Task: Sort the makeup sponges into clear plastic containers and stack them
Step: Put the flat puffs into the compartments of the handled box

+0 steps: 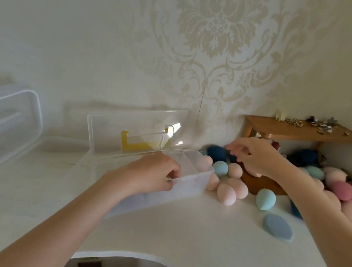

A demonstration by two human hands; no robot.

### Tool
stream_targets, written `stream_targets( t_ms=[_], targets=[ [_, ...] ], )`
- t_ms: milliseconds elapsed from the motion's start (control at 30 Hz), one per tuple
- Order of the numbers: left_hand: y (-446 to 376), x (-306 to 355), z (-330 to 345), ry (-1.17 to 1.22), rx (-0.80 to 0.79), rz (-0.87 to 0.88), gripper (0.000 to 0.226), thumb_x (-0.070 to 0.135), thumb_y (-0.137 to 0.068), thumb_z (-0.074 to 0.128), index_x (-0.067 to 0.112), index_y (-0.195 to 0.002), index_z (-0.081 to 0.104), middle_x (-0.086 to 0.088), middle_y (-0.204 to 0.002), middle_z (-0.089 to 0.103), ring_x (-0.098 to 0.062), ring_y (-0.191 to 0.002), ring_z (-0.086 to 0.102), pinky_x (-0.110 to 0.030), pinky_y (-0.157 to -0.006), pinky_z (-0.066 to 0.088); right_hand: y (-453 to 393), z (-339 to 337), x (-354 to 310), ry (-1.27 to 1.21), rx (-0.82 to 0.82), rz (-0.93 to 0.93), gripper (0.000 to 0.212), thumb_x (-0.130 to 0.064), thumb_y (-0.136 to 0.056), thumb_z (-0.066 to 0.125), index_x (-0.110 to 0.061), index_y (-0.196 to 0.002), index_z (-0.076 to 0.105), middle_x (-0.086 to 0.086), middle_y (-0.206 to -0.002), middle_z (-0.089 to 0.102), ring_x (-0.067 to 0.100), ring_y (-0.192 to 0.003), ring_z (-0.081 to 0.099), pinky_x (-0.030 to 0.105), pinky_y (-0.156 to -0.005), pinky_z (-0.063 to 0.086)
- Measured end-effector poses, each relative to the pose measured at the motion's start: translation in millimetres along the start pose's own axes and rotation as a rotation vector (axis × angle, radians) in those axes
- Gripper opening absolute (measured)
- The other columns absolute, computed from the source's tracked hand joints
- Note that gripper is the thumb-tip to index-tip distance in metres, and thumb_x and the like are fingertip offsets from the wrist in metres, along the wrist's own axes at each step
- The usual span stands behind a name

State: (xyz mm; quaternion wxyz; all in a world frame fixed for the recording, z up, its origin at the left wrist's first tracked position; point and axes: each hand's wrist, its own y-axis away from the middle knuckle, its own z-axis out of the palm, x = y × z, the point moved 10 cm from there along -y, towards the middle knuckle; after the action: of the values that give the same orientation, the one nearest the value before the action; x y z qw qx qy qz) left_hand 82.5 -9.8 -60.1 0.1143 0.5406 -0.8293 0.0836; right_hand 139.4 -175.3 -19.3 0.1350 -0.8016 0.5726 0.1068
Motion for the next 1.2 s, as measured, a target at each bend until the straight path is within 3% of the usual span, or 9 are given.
stream_targets(
  t_ms=[100,267,400,600,833,933,1033,1133,1200],
  targets=[
    [-0.6,-0.7,-0.1,0.002,0.018,-0.023,0.013,0.013,-0.082,0.055,0.014,-0.093,0.062,-0.001,-0.103,0.066,-0.02,-0.099,0.059,-0.036,-0.088,0.048,32.0,27.2,-4.7,0.117,-0.2,0.017,0.025,-0.031,-0.09,0.057,-0.023,-0.113,0.061,-0.007,-0.104,0.061,0.014,-0.096,0.058,0.025,-0.086,0.047],
    [1.9,0.9,1.9,0.042,0.007,-0.039,0.009,0.012,-0.08,0.057,0.021,-0.08,0.055,0.001,-0.094,0.065,-0.02,-0.096,0.06,-0.033,-0.084,0.047,2.4,27.0,-22.8,0.072,0.058,-0.028,0.031,-0.007,-0.096,0.041,-0.01,-0.118,0.063,0.009,-0.123,0.061,0.024,-0.111,0.055,0.029,-0.096,0.044],
    [-0.1,-12.5,-1.0,0.095,-0.038,-0.062,0.011,0.007,-0.078,0.062,0.012,-0.088,0.065,0.003,-0.087,0.062,-0.021,-0.095,0.063,-0.034,-0.087,0.05,-46.2,59.5,-18.5,0.129,-0.114,0.04,0.044,0.002,-0.095,0.03,-0.013,-0.13,0.052,0.011,-0.133,0.054,0.028,-0.118,0.051,0.032,-0.098,0.041],
    [-3.8,-21.4,0.0,0.168,-0.094,-0.066,0.015,0.007,-0.079,0.063,0.01,-0.092,0.068,0.005,-0.087,0.064,-0.013,-0.09,0.063,-0.033,-0.087,0.05,-70.8,87.2,-3.2,0.269,-0.254,0.176,0.042,-0.021,-0.099,0.027,-0.036,-0.133,0.047,0.006,-0.14,0.045,0.034,-0.132,0.029,0.043,-0.11,0.023],
    [-5.9,-22.5,3.1,0.167,-0.126,-0.041,0.016,0.019,-0.083,0.065,0.014,-0.099,0.068,0.003,-0.099,0.067,-0.012,-0.098,0.063,-0.03,-0.09,0.049,-70.0,49.7,9.6,-0.075,0.098,0.139,0.029,-0.011,-0.093,0.045,-0.023,-0.091,0.071,0.005,-0.115,0.062,0.03,-0.117,0.047,0.046,-0.101,0.038],
    [3.0,-26.7,-10.7,0.207,-0.103,-0.064,0.024,0.032,-0.083,0.066,0.022,-0.104,0.067,0.007,-0.11,0.065,-0.007,-0.104,0.058,-0.027,-0.092,0.044,-53.2,9.1,-11.9,-0.108,0.29,-0.002,0.02,-0.013,-0.092,0.053,-0.009,-0.1,0.071,0.011,-0.11,0.061,0.027,-0.105,0.054,0.033,-0.09,0.042],
    [19.8,-44.3,-46.8,0.284,0.061,-0.106,0.015,0.028,-0.086,0.062,0.022,-0.098,0.068,0.013,-0.096,0.065,-0.006,-0.094,0.06,-0.022,-0.089,0.044,-28.9,-31.4,-50.5,-0.225,0.499,-0.12,0.017,-0.01,-0.09,0.057,-0.005,-0.102,0.068,0.01,-0.104,0.059,0.013,-0.084,0.054,0.021,-0.074,0.045],
    [36.5,-61.6,-54.7,0.154,0.062,-0.156,0.013,0.017,-0.088,0.058,0.021,-0.092,0.07,0.012,-0.088,0.064,-0.006,-0.086,0.06,-0.024,-0.087,0.046,-11.9,-30.7,-98.6,-0.458,0.476,-0.233,0.013,-0.002,-0.086,0.06,-0.006,-0.096,0.067,0.005,-0.089,0.057,0.006,-0.066,0.053,0.01,-0.051,0.048],
    [43.2,-64.7,-46.2,0.118,0.031,-0.179,0.018,0.012,-0.088,0.055,0.02,-0.095,0.07,0.007,-0.097,0.068,-0.011,-0.093,0.062,-0.027,-0.089,0.048,-3.2,-13.2,-128.0,-0.467,0.421,-0.271,0.016,-0.001,-0.083,0.061,-0.01,-0.096,0.064,0.001,-0.076,0.055,0.008,-0.063,0.052,0.009,-0.054,0.046]
  ],
)
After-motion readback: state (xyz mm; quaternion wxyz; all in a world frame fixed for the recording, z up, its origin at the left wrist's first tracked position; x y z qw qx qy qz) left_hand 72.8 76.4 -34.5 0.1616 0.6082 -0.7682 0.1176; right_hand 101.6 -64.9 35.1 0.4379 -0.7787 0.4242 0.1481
